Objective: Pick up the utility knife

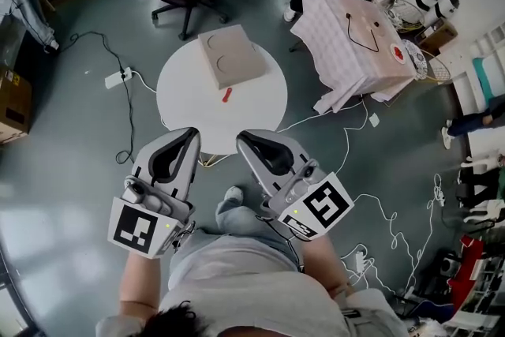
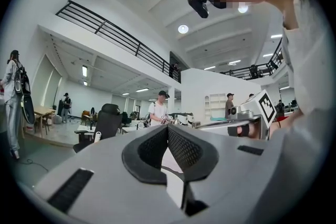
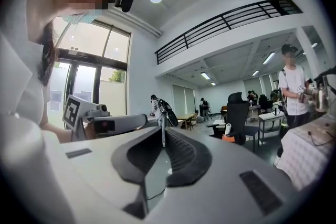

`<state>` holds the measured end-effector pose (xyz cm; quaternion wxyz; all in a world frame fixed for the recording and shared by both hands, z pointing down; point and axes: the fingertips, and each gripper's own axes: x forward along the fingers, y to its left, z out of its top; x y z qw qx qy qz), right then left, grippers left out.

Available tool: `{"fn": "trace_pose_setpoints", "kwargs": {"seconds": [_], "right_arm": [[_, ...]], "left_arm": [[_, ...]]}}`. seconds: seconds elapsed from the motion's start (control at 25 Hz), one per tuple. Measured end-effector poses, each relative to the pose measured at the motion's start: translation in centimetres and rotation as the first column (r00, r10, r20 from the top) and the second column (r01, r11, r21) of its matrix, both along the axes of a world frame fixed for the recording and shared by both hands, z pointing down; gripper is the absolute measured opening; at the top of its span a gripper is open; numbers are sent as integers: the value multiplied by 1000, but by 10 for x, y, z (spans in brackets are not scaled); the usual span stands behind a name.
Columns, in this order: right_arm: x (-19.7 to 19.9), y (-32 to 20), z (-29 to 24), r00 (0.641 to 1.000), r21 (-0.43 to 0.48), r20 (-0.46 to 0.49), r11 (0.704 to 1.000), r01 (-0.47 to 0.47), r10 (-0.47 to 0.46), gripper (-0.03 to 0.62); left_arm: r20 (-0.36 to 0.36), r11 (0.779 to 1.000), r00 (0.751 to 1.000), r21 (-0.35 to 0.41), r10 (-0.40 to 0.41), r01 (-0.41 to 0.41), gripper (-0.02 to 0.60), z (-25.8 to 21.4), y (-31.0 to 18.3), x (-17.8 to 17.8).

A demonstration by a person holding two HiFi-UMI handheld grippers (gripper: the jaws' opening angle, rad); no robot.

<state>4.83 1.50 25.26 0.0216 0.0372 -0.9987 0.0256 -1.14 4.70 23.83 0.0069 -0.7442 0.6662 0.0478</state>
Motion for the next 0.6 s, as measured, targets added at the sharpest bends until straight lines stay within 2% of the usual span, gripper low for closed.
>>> {"fn": "trace_pose_setpoints", "kwargs": {"seconds": [0.24,0.44,0.6], "right_arm": [[-4,-42,0,998,-5,11,998,55,-55,14],[-6,-66,7,997,-19,11,996,83,-82,14],[-9,-76,16,997,-42,6,996,75,-74,12]], "left_arm": [[11,998,998,32,-55,54,9,-10,-39,-3],[-9,995,997,58,-78,78,9,-16,-60,-4],[-5,997,997,32,-77,77,9,-8,-70,-9]]}}
